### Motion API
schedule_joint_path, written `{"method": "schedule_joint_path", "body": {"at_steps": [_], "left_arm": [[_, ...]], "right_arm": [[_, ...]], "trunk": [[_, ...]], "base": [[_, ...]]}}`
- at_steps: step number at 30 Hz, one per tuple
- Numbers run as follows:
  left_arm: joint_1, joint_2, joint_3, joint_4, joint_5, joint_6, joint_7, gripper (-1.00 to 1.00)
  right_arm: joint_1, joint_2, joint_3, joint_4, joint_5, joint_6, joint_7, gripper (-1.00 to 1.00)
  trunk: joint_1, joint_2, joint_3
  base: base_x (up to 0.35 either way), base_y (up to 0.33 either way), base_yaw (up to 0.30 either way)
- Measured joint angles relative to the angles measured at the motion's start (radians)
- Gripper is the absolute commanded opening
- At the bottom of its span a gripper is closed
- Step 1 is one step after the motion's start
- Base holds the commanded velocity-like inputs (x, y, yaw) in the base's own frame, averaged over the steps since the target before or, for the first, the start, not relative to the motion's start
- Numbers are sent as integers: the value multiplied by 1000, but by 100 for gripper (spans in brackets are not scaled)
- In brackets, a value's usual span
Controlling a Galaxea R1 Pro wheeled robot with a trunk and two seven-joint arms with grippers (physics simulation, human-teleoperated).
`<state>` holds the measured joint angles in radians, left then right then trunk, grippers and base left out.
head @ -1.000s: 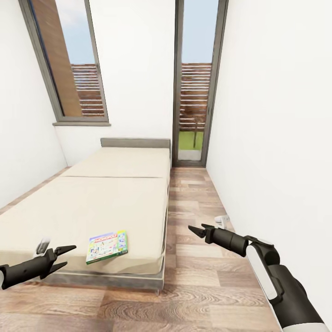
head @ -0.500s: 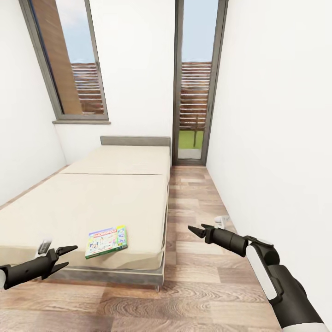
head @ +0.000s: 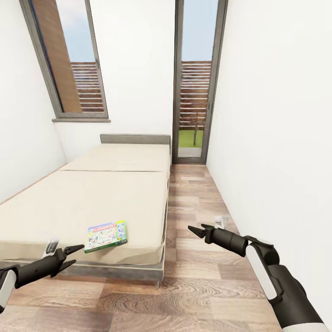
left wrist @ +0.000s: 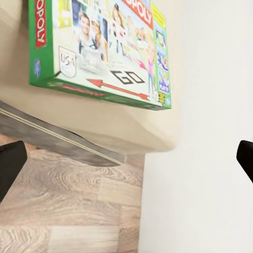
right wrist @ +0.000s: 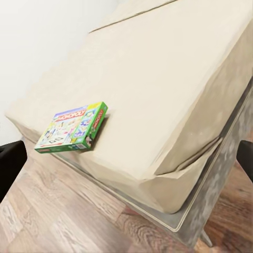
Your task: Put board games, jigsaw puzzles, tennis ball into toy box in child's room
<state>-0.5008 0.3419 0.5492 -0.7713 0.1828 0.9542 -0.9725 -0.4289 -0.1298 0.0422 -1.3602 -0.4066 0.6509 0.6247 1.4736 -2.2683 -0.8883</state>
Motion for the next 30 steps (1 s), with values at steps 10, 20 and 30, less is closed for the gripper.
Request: {"method": "schedule_joint_path", "body": {"at_steps": [10,20,30], "left_arm": [[0,-4,2,0,9,-17,-12,100],[0,-4,4,0,21,-20,-14,100],[0,-2,20,-3,84,-21,-42,100]], "right_arm": [[0,0,-4,-77,-20,13,4,100],[0,-10,-51,-122,-122,34,3,100],[0,-6,-84,-122,-129,38,3,100]], "trunk": [[38,-70,-31],[77,-140,-63],[84,-154,-69]], "base": [[0,0,0],[0,0,0],[0,0,0]]}}
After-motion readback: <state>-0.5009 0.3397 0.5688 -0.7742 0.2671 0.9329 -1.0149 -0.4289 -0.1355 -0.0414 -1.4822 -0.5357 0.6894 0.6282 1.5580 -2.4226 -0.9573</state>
